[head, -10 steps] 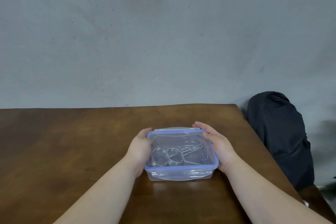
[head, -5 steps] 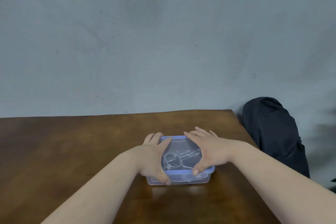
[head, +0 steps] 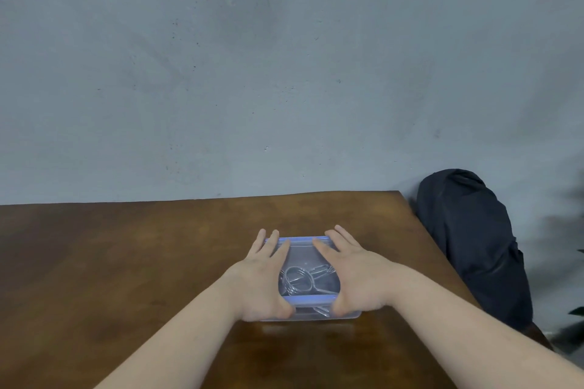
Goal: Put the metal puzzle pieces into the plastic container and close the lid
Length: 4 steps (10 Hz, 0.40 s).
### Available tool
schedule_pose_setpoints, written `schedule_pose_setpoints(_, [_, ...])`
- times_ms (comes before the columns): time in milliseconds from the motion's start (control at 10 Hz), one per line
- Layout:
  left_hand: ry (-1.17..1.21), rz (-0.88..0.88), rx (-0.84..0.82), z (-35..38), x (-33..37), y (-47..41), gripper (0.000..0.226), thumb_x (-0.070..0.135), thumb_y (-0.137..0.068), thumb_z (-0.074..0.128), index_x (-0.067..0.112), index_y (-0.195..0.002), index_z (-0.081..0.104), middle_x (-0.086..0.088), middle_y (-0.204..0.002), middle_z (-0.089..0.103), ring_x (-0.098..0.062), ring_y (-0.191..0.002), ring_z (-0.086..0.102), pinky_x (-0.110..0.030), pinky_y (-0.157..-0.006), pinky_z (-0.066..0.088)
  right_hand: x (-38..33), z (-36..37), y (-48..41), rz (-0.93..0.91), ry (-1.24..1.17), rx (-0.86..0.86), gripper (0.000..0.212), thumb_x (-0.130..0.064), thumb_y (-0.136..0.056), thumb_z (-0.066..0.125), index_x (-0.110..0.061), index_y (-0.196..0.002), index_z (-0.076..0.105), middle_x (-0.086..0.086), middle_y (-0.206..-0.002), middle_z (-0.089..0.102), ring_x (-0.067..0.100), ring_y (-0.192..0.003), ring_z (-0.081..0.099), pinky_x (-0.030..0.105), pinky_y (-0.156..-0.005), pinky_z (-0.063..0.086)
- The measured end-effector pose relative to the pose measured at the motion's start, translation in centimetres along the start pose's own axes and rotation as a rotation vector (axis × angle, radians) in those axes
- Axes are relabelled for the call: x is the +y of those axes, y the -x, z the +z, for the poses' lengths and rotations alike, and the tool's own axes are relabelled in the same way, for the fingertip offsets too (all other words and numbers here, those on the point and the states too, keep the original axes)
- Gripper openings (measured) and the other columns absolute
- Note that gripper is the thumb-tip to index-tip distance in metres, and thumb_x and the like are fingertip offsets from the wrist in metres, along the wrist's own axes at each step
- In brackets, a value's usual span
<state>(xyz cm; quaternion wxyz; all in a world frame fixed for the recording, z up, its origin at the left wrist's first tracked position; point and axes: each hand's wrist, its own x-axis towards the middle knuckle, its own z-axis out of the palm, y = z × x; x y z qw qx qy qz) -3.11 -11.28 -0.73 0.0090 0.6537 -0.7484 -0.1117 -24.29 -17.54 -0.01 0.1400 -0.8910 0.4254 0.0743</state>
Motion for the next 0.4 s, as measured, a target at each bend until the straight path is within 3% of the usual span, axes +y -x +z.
schedule_pose_setpoints(200, [0.046, 0.017, 0.048, 0.5, -0.4, 0.3, 0.119, 0.057, -0.072, 0.068, 0.023, -0.157, -0.008, 0.005, -0.165, -0.019, -0.015, -0.149, -0.023, -0.037, -0.119, 0.027, 0.2, 0.3, 0.9, -0.034, -0.076, 0.072, 0.115, -0.037, -0.074, 0.072, -0.027, -0.162, -0.001, -0.01, -0.168, -0.023, 0.008, -0.149, -0.031, 0.035, -0.118, 0.032])
schedule_pose_setpoints(300, [0.154, 0.036, 0.055, 0.8, -0.6, 0.9, 0.125, 0.057, -0.069, 0.077, 0.029, -0.157, -0.007, 0.01, -0.163, -0.023, -0.009, -0.146, -0.027, -0.039, -0.119, 0.027, 0.3, 0.8, 1.4, -0.05, -0.147, 0.099, 0.119, -0.044, -0.073, 0.08, -0.034, -0.161, 0.0, -0.017, -0.163, -0.035, 0.003, -0.146, -0.034, 0.033, -0.115, 0.037])
schedule_pose_setpoints(400, [0.292, 0.05, -0.011, -0.4, -1.0, 1.8, 0.139, 0.078, -0.057, 0.076, 0.03, -0.157, -0.007, 0.011, -0.163, -0.02, -0.007, -0.145, -0.027, -0.041, -0.123, 0.012, 1.0, -0.1, 2.7, -0.059, -0.225, 0.06, 0.128, -0.055, -0.066, 0.084, -0.041, -0.16, -0.002, -0.022, -0.157, -0.04, 0.001, -0.144, -0.037, 0.038, -0.12, 0.027])
